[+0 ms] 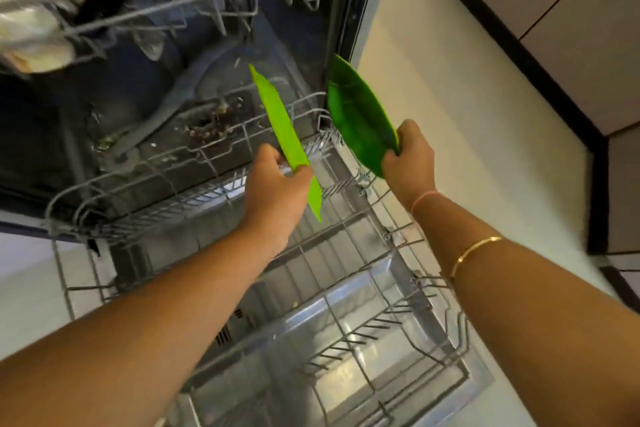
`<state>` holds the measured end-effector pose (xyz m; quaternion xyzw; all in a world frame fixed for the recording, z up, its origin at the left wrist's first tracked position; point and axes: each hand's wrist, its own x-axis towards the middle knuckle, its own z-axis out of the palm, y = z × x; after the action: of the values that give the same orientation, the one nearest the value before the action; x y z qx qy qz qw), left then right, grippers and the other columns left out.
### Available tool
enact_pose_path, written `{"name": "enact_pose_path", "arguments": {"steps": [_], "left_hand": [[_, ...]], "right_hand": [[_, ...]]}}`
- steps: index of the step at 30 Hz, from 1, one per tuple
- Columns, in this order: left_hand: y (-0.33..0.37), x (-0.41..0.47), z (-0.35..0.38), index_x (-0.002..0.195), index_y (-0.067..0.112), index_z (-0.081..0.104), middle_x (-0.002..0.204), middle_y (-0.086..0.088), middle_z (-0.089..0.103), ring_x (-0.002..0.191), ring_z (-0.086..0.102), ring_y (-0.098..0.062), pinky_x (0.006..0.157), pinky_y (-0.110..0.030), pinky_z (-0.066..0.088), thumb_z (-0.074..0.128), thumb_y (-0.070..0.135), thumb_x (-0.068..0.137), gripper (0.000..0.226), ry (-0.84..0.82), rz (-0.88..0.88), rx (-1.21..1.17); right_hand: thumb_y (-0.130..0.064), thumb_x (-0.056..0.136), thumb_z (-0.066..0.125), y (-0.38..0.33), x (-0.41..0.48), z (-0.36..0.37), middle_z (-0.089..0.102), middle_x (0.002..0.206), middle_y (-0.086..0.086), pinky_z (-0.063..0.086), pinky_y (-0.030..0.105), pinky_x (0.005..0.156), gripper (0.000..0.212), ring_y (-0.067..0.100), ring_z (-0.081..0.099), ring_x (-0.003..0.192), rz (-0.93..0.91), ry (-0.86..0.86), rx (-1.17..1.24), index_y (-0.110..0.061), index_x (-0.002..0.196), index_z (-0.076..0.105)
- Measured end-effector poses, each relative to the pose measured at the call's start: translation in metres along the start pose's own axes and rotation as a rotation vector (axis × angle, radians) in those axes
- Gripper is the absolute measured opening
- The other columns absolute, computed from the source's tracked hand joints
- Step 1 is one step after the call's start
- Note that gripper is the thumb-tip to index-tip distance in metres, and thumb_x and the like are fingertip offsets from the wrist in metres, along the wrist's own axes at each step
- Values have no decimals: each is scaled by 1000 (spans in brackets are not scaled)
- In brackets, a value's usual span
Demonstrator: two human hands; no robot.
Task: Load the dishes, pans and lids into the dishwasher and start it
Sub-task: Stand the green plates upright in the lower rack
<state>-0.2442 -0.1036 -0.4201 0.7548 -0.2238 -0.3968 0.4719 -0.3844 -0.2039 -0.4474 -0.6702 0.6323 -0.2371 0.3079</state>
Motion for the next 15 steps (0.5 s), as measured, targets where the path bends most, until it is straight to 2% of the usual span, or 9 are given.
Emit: {"name": "enact_pose_path", "arguments": {"steps": [3,5,7,9,12,15], "left_hand": [[-7,7,5,69,25,39,75,2,52,84,62,-38,73,-57,53,54,27,60,18,19,37,-27],[-11,7,7,69,26,40,75,2,53,79,62,-35,70,-56,54,55,25,63,16,27,65,-28],[-15,7,9,70,25,39,73,0,53,70,59,-29,66,-56,53,58,18,70,20,37,88,-21],[-18,7,11,71,25,39,75,-4,54,69,55,-24,66,-56,53,58,11,76,24,32,110,-29],[-21,9,14,73,24,39,80,-11,54,67,50,-21,64,-55,50,57,7,78,26,16,117,-65],[-22,9,17,72,23,38,77,-9,53,65,47,-20,61,-52,50,56,14,72,21,9,120,-86]], "right_hand": [[9,81,43,6,8,7,45,69,3,32,32,59,14,26,44,71,-55,19,4,-4,86,42],[8,81,44,10,8,13,52,76,12,38,39,62,11,33,49,73,-97,20,-5,1,88,44],[8,79,45,17,5,20,53,78,19,34,37,58,14,35,49,71,-115,-7,-34,-3,85,41],[9,79,43,23,1,28,50,75,16,27,31,58,21,31,46,68,-98,-38,-60,-10,85,37],[10,80,41,27,-2,38,49,76,11,29,28,59,23,26,44,67,-35,-49,-54,-11,87,36],[10,80,40,36,-5,46,42,67,4,24,28,56,21,24,38,63,80,-22,1,-10,86,36]]}}
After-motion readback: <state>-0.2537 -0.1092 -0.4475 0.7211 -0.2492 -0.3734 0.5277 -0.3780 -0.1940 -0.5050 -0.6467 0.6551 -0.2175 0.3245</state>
